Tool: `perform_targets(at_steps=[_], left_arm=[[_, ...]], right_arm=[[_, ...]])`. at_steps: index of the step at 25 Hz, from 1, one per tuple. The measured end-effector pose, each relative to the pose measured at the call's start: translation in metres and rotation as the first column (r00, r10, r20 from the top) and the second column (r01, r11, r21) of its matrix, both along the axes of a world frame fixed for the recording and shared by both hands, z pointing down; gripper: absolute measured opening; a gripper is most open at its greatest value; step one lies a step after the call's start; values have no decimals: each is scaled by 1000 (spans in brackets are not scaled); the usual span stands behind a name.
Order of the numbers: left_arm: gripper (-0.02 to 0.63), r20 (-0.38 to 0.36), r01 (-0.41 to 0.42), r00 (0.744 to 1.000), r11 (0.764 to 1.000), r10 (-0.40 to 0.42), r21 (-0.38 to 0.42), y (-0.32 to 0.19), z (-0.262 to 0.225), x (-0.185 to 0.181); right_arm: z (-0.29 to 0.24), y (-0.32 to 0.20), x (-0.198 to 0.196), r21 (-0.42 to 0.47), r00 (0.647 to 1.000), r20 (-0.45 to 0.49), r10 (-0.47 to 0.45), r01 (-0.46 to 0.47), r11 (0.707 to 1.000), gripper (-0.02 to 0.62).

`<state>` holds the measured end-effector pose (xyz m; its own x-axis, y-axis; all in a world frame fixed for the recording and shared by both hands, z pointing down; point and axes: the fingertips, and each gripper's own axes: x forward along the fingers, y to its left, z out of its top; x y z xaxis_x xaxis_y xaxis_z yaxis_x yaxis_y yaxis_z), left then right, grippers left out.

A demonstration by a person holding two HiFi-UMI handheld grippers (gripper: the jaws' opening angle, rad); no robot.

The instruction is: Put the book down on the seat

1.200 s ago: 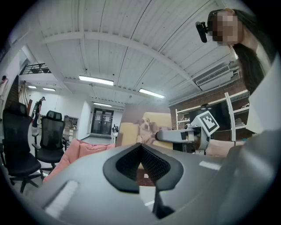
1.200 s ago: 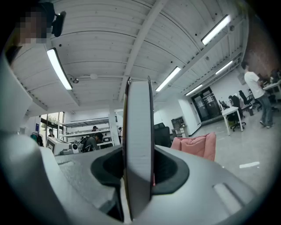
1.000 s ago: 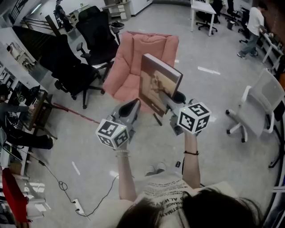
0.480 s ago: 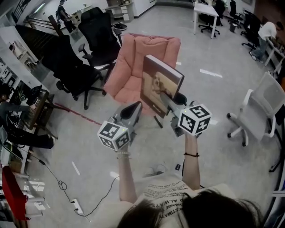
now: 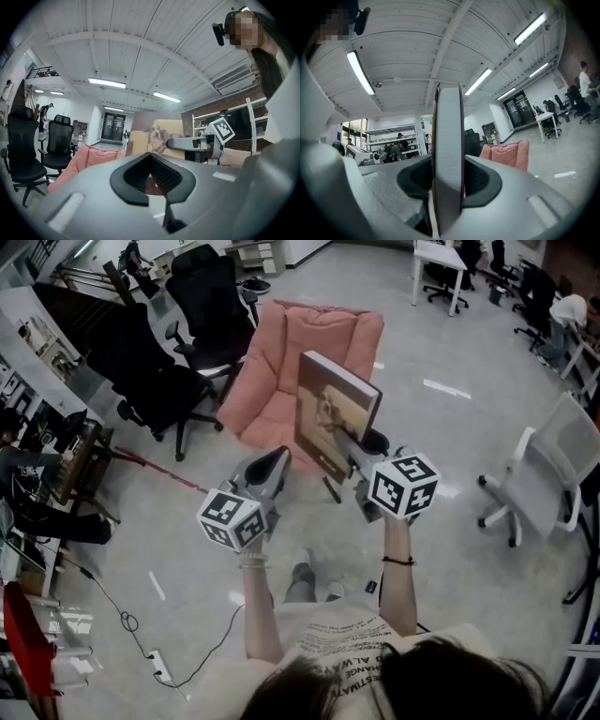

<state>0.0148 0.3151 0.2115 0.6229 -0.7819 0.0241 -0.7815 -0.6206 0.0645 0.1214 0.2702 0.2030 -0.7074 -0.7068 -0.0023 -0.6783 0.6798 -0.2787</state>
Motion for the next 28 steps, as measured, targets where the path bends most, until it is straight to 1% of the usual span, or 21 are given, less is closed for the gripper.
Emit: perform_targets(at_steps=[5, 11, 17, 22, 28], left_arm=[[-2, 20, -23, 1000, 999, 23, -27, -6, 13, 2], [-2, 3, -32, 999, 999, 32, -41, -32, 25, -8], [-2, -18, -48, 999, 997, 47, -53, -74, 31, -28], [-2, -16, -56, 998, 996, 55, -69, -112, 41, -50], [-2, 1, -66, 998, 991, 67, -113, -170, 62, -92]], right_arm=[[11, -10, 9, -27, 999, 11, 31, -31, 999, 146], [21, -36, 4, -44, 999, -2, 53, -53, 998, 146], [28, -73, -22, -60, 998, -29, 48, -50, 997, 146], [43, -108, -41, -80, 998, -18, 53, -54, 995, 146], [66, -166, -79, -118, 997, -10, 72, -73, 990, 146]])
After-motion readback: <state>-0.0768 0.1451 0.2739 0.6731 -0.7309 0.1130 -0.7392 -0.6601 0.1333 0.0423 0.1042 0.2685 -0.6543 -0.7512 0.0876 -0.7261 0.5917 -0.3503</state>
